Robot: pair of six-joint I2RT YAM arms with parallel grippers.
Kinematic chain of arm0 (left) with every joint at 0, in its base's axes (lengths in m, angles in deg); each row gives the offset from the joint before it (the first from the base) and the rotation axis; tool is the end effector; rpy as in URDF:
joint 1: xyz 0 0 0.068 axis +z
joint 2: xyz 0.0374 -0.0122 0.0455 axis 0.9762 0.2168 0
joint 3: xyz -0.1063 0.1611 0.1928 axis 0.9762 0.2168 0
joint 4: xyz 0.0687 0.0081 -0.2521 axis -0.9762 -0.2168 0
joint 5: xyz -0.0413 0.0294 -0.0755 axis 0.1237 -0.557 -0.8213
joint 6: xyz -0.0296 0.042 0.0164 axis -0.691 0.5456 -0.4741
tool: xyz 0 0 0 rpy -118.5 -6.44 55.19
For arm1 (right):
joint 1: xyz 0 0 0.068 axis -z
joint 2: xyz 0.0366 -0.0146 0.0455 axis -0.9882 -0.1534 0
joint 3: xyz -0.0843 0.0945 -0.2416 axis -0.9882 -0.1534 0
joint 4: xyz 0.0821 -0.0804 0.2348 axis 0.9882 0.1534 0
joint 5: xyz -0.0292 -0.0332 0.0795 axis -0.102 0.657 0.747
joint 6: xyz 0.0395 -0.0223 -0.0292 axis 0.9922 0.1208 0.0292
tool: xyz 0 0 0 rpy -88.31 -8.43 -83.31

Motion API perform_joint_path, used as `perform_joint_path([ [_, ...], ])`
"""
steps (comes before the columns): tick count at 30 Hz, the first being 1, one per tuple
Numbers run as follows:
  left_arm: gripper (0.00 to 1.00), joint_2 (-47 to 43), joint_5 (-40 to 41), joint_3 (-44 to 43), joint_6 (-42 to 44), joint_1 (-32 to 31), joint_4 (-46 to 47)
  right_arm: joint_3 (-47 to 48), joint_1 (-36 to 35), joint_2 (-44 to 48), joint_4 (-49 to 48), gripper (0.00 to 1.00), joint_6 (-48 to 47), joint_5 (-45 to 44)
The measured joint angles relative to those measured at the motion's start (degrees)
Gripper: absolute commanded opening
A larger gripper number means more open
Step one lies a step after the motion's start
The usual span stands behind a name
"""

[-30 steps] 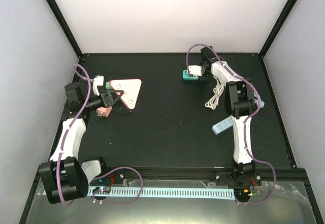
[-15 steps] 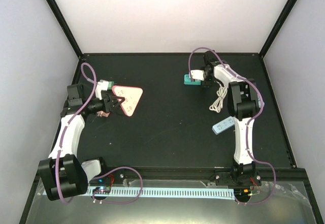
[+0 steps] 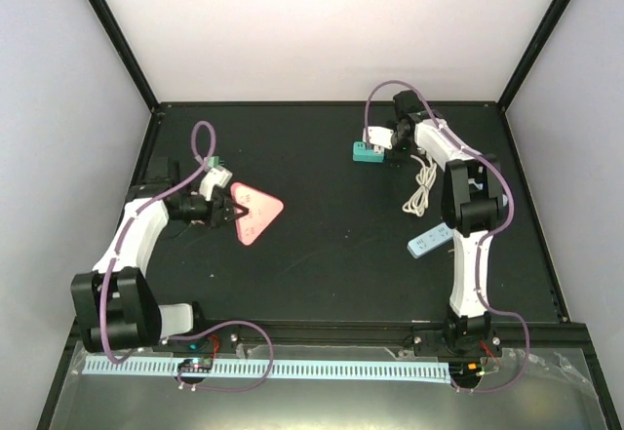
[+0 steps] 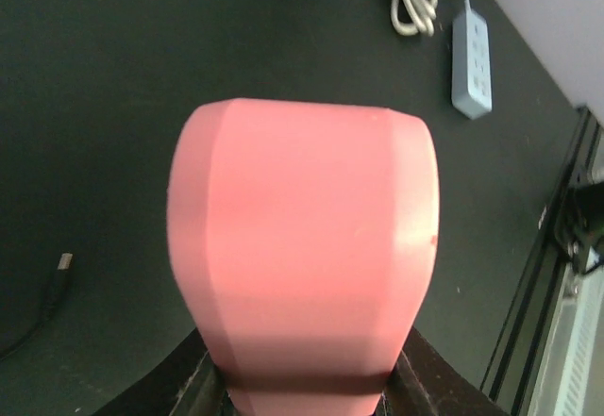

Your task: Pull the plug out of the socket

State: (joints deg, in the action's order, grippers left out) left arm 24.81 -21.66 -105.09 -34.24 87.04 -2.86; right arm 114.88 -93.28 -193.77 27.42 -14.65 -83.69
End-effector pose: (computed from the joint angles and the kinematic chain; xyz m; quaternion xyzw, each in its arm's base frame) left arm 0.2243 0.0080 0.2413 0.2225 0.8444 -0.3792 0.3061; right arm 0.4649 0.1021 0.1788 -0.6550 0.7224 -0.0805 0.2066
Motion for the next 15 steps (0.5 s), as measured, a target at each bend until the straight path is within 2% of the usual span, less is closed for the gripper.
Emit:
perform_joint_path([
  [6, 0.01, 8.37, 4.98, -5.31, 8.87, -7.45, -8.02, 0.02, -0.52, 4.94, 0.55, 0.93, 4.87, 3.34],
  [11, 0.02, 16.04, 8.22, -10.32, 16.33, -8.48, -16.44, -0.04, -0.7, 10.99, 1.66, 0.93, 12.98, 9.7],
  [15, 0.02, 19.28, 10.78, -10.91, 20.63, -8.59, -20.85, -2.54, -0.72, 18.75, 0.87, 0.95, 20.13, 16.46],
])
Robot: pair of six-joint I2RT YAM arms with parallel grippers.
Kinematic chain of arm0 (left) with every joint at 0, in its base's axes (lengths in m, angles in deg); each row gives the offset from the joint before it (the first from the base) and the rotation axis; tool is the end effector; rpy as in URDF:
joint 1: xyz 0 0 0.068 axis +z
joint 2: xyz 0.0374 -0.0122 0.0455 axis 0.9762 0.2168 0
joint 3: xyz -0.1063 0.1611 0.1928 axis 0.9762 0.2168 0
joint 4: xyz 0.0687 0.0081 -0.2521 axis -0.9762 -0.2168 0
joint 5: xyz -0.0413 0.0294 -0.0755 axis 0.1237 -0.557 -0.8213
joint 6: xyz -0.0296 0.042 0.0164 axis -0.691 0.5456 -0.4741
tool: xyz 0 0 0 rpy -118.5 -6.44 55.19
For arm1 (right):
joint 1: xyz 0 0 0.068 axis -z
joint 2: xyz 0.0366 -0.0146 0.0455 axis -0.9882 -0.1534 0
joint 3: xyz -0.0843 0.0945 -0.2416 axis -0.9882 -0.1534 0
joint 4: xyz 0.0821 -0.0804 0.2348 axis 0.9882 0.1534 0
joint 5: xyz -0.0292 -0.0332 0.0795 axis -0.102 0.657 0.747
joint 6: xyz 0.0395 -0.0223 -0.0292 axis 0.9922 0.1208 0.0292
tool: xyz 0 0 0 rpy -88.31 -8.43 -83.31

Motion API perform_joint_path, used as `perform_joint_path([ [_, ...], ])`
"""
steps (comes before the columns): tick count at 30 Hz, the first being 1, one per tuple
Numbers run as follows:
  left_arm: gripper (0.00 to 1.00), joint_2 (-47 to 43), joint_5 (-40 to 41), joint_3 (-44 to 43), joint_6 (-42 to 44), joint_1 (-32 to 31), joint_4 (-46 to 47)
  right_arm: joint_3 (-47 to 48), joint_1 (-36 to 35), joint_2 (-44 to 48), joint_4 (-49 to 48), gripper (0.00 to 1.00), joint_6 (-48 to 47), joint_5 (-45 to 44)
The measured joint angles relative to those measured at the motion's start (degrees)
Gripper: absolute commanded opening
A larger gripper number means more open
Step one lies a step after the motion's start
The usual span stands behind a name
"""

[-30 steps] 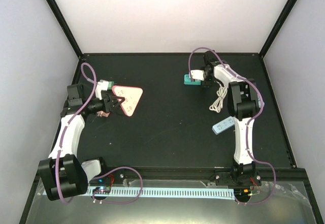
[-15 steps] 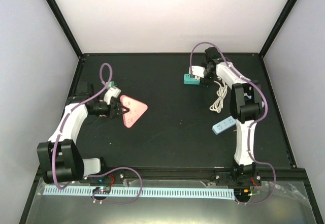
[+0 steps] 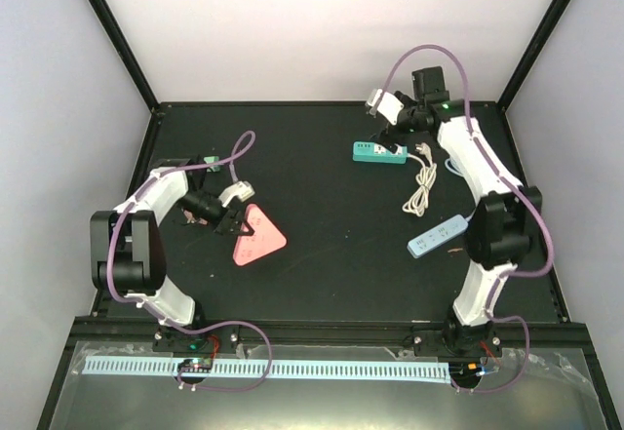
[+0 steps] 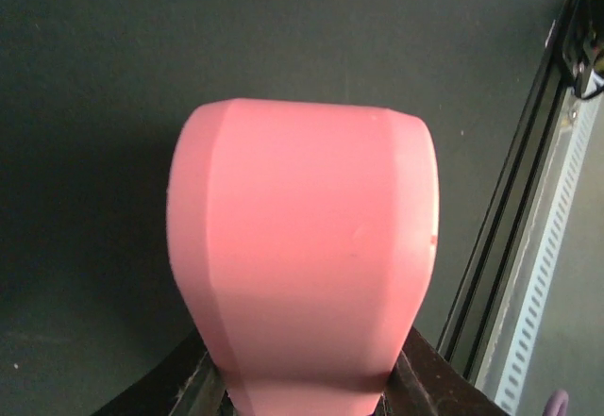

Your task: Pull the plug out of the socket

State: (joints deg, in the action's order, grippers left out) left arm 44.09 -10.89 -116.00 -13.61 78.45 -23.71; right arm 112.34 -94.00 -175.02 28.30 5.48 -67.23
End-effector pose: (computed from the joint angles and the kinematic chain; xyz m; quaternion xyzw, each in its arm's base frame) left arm 0.2547 -0.0208 0.2072 0.3466 0.8560 -0.3688 0.1056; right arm 0.4126 0.1065 0.3080 -0.5418 0.7497 0.0428 0.3774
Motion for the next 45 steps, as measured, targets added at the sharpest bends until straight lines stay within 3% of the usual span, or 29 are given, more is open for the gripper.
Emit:
perform_joint_path([
  [11, 0.03, 3.45, 4.87, 0.02, 5.66, -0.31, -5.38, -19.43, -0.02, 20.57, -5.27, 1.0, 17.33, 16.48],
  [22, 0.09, 10.08, 5.66, -3.56, 7.43, -0.26, -9.01, -35.74, -0.02, 38.66, -10.12, 1.0, 25.73, 23.23],
  [29, 0.32, 11.23, 5.62, -4.61, 6.78, -0.24, -9.84, -41.7, -0.02, 41.03, -13.42, 1.0, 29.57, 24.11],
  [45, 0.49, 12.31, 6.12, -5.64, 2.23, -0.31, -6.21, -43.85, -0.02, 41.13, -17.18, 1.0, 32.35, 25.4],
])
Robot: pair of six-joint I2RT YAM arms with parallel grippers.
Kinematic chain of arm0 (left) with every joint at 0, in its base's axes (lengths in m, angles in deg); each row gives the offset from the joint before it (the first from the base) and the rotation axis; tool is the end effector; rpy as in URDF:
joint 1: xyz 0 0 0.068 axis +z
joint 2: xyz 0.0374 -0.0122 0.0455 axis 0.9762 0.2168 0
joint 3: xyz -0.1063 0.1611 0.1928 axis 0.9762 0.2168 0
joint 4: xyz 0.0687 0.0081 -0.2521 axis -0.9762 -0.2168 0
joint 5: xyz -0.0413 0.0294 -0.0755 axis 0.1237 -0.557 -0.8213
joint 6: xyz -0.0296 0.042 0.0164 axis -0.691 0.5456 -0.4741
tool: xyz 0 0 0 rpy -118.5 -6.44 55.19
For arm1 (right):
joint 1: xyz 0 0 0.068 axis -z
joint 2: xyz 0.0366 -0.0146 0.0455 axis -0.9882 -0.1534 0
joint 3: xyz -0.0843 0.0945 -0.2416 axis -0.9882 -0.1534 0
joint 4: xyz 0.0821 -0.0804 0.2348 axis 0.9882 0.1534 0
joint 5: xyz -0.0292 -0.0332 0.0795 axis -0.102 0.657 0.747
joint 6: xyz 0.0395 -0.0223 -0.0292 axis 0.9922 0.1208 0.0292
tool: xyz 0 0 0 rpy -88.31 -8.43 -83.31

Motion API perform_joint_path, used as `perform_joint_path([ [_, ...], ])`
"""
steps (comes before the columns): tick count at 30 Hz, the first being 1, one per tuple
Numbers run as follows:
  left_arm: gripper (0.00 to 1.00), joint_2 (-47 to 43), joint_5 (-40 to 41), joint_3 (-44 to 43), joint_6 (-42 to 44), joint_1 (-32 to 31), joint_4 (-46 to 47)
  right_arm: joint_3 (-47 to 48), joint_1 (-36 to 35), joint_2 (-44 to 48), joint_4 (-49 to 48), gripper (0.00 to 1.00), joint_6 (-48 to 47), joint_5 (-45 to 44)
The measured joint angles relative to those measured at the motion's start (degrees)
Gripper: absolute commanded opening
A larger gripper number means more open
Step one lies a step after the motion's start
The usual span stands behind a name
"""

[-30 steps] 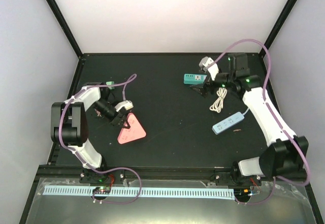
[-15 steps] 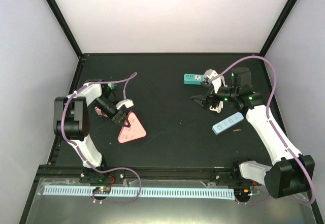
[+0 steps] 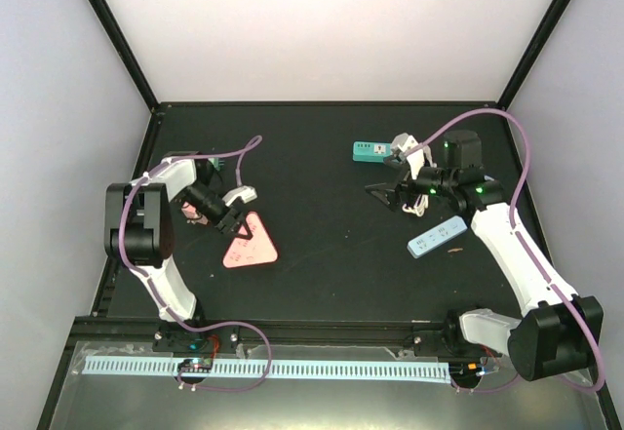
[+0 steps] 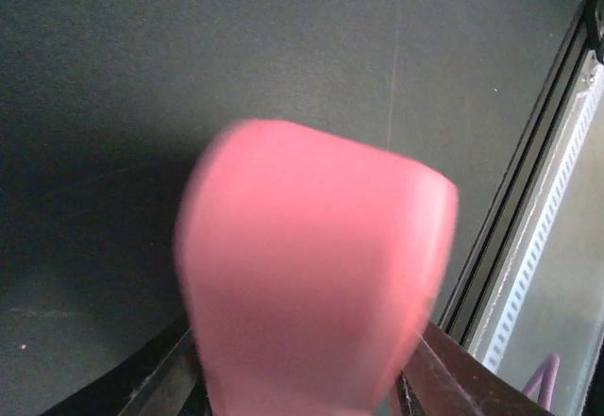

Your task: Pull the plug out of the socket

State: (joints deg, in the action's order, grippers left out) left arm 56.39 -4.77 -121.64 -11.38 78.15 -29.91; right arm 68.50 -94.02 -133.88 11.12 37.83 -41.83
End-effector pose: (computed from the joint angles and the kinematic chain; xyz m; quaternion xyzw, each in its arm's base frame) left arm 0.2783 -0.0190 0.1754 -0.3375 -0.8682 0.3637 0.0074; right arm 0.2407 0.0810 0.3153 -0.3966 0.7364 0.3206 0.4445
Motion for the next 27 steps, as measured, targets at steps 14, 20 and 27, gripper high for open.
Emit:
perform_joint_path([
  [14, 0.67, 0.31, 0.46, -1.97, -4.17, 0.0, 4.42, -0.59, 0.0, 0.0, -0.02, 1.0, -0.22, 0.0],
  [20, 0.68, 0.28, 0.7, -1.97, -5.73, 0.0, 6.16, -0.59, 0.0, 0.0, -0.02, 1.0, -0.2, 0.02],
  [27, 0.7, 0.2, 1.99, -1.97, -8.02, 0.0, 9.07, -0.61, 0.0, 0.0, -0.13, 1.0, -0.2, 0.02],
])
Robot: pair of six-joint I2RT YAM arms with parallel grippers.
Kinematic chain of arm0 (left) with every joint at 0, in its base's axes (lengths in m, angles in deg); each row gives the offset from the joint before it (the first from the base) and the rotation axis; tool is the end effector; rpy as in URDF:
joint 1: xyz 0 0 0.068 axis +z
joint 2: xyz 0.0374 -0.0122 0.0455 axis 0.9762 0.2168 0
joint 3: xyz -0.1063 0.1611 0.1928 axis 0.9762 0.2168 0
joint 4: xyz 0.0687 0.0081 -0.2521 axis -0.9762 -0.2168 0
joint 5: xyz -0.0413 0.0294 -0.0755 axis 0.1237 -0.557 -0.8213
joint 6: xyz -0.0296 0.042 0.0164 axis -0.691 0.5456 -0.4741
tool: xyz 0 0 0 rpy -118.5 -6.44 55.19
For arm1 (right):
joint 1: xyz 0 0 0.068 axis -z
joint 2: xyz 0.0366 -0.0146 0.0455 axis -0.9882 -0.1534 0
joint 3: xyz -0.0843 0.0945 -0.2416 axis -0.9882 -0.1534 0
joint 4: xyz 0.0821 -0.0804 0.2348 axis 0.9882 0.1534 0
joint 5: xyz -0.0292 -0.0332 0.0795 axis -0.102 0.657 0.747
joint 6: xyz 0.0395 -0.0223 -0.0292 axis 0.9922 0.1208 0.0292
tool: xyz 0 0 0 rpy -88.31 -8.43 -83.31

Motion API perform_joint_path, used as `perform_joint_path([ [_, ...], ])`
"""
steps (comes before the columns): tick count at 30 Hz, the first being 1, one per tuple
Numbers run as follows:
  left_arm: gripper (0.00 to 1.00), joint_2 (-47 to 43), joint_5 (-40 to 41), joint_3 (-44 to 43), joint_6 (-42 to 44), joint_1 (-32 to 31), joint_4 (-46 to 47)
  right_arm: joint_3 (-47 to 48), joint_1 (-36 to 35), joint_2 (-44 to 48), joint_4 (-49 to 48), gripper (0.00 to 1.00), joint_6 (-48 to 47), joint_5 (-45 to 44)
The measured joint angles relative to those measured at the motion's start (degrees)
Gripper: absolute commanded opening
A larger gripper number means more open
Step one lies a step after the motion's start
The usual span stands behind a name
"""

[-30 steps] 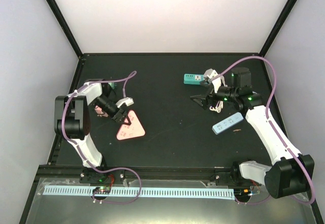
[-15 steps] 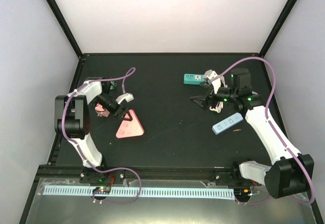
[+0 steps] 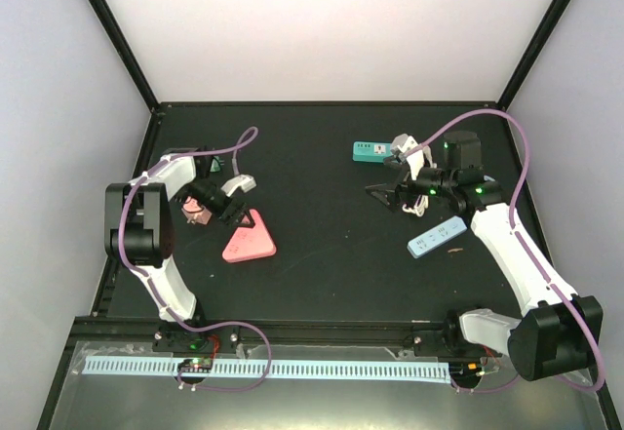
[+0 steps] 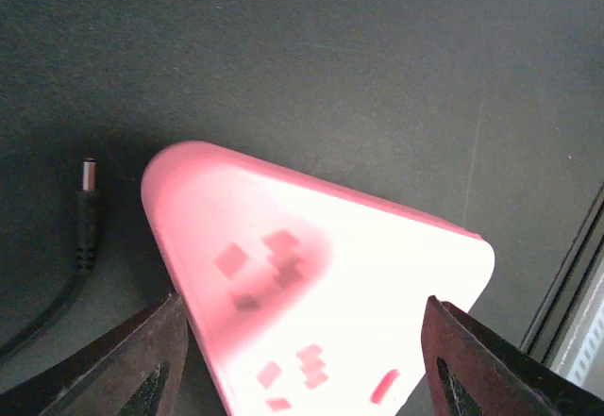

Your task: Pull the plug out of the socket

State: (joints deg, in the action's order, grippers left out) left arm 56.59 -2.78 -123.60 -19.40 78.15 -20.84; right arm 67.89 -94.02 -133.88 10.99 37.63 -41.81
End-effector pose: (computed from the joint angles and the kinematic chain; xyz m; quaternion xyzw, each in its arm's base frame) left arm 0.3006 -0.0178 0.1768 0.3121 0.8940 -0.3186 0.0445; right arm 0.2403 0.0809 0.3119 -0.3971 0.7378 0.3209 0.4417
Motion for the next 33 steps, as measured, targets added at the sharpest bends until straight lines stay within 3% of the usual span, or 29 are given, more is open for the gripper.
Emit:
perform_joint_path([
  [12, 0.74, -4.59, 1.77, 3.3, -5.01, -0.5, 8.26, -1.33, 0.0, -0.02, -0.55, 1.0, 0.02, -0.09],
  [14, 0.82, -6.49, 2.16, 3.67, -5.77, -0.87, 9.22, -1.33, 0.0, -0.02, -0.72, 1.0, 0.07, -0.09],
  [16, 0.97, -9.01, 2.91, 3.67, -6.51, -1.16, 10.19, -1.33, 0.0, -0.02, -0.81, 1.0, 0.22, -0.15],
  [17, 0.99, -10.32, 3.19, 3.67, -6.73, -1.18, 10.67, -1.33, 0.0, -0.02, -0.83, 1.0, 0.26, -0.26],
  [33, 0.99, -28.79, 11.21, -3.85, -16.65, -1.86, 16.13, 2.91, 2.78, 1.79, -2.01, 1.0, 5.4, -13.03],
])
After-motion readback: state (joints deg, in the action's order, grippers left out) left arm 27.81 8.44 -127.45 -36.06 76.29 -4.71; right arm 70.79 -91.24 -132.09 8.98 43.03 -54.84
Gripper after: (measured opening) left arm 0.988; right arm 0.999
